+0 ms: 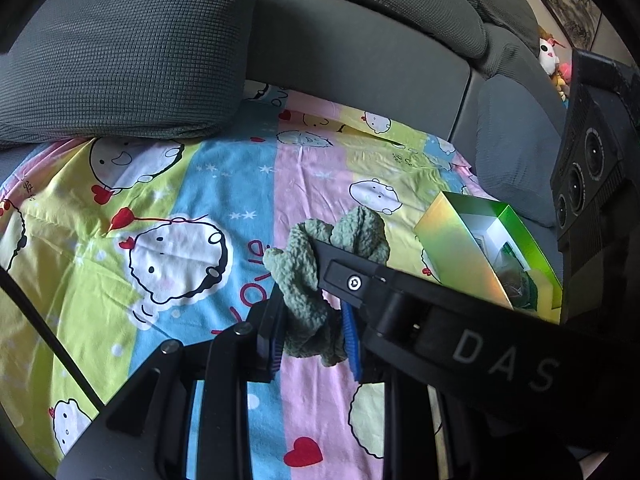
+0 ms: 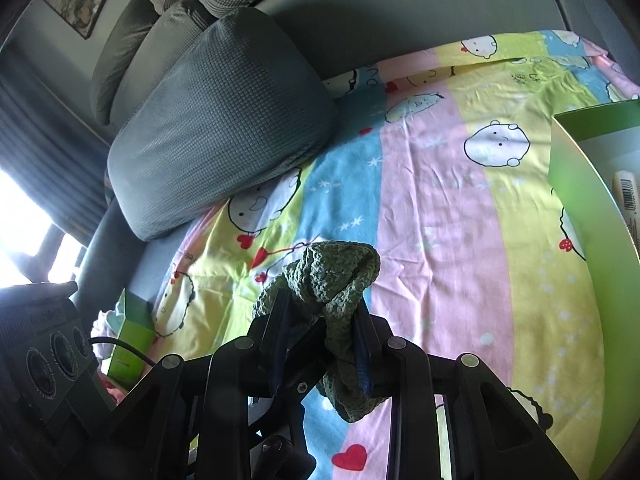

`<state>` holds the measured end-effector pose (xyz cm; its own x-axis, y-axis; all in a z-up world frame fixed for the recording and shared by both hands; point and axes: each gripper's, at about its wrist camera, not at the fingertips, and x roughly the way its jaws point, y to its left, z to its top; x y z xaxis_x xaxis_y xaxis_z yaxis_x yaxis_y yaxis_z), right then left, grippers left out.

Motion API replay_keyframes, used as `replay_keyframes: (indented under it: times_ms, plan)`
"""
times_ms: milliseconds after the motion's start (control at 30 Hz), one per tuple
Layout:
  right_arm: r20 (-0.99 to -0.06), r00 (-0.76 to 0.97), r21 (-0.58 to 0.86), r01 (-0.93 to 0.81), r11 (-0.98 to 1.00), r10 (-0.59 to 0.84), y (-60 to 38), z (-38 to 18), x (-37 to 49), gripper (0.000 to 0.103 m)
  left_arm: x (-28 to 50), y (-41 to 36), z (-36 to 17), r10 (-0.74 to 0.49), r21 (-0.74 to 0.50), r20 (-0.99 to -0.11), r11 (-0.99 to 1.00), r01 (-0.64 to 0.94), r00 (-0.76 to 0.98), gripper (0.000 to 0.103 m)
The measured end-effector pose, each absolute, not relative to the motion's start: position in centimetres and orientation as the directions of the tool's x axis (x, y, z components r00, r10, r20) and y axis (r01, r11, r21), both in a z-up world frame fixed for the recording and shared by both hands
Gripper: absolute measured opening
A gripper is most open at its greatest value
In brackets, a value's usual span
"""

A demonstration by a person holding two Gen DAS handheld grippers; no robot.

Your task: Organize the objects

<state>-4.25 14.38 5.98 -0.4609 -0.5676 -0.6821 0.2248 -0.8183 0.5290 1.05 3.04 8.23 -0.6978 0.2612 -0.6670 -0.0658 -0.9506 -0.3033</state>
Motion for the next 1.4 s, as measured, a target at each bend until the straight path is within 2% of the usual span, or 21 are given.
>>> replay_keyframes:
  times_ms: [367,867,1033,1100,1200,1400]
  plan:
    - [-0.693,-0.458,0.523,0.211,-0.826,-0.556,14.5,5.9,-4.3,0.032,0.7,3.2,7.7,0.278,-0.317,-0.673,-0.946,-0.072,-0.685,0.022]
    - [-0.850,-0.358,0.405,0.025,-0.914,-0.386,16.0,-0.8,-8.0,0.032,-3.5,4.5,0.4,0.378,-0.433,-0.744,-0.901,-0.034,-0.550,0.022]
    - [-0.849,-0.387,0.368,0.056,-0.928,-0.360,15.5,-0.9,-7.9,0.032,-2.9,4.1,-0.1,0.396,-0.456,-0.687,-0.888,-0.063,-0.609,0.024]
    - [-0.843,-0.396,0.371,0.061,-0.926,-0.364,15.6,-1.0,-7.8,0.032,-2.7,4.2,-0.1,0.410,-0.464,-0.666,-0.882,-0.085,-0.623,0.031]
    - [-0.829,-0.409,0.395,0.056,-0.917,-0.382,16.0,-1.2,-7.6,0.032,-2.6,3.8,-0.4,0.440,-0.496,-0.645,-0.863,-0.095,-0.625,0.032]
    - [-0.799,-0.436,0.432,0.066,-0.900,-0.415,16.4,-1.4,-7.3,0.032,-2.5,4.5,-0.2,0.409,-0.452,-0.660,-0.886,-0.101,-0.630,0.032]
